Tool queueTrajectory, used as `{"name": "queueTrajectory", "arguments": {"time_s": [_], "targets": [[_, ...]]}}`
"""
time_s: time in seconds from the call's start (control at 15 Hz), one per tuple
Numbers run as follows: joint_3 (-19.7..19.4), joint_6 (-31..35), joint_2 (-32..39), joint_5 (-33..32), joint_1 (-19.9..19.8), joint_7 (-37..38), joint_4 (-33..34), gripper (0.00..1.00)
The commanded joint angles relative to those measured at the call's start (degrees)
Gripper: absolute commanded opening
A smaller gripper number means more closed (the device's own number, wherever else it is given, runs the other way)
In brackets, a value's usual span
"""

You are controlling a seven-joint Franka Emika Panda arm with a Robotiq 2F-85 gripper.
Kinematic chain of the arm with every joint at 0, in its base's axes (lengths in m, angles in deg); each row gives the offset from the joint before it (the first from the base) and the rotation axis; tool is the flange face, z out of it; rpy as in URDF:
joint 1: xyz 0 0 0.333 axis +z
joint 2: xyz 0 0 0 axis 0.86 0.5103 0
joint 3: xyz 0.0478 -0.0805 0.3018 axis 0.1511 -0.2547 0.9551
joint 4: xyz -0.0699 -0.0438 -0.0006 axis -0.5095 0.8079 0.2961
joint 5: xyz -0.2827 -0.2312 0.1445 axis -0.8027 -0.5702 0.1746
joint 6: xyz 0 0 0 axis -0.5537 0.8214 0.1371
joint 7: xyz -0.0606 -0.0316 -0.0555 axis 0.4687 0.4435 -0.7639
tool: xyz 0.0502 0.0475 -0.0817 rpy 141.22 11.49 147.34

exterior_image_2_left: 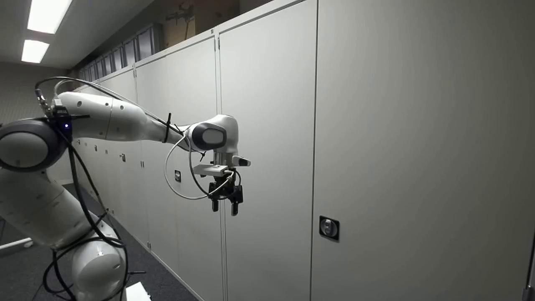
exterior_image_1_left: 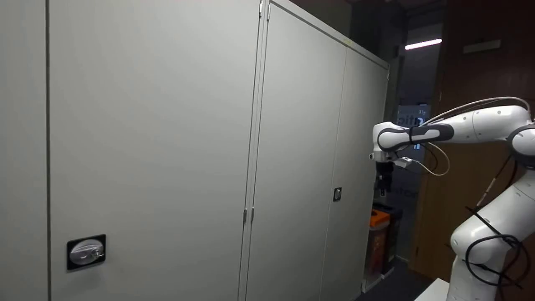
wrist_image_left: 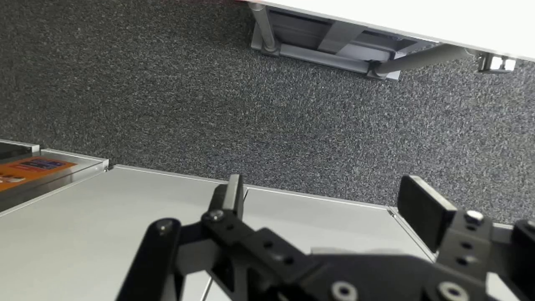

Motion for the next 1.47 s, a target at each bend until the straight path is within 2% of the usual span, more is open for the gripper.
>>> {"name": "queueTrajectory", "arguments": {"time_s": [0.0, 0.8, 1.4], "targets": [[-0.1, 1.1, -0.6, -1.0, -0.6, 1.5, -1.2, 1.00], [-3.8, 4.0, -1.2, -3.2, -4.9, 2.2, -6.4, 1.00], [-5.9, 13.2, -0.4, -8.3, -6.9, 1.7, -10.2, 1.00]]}}
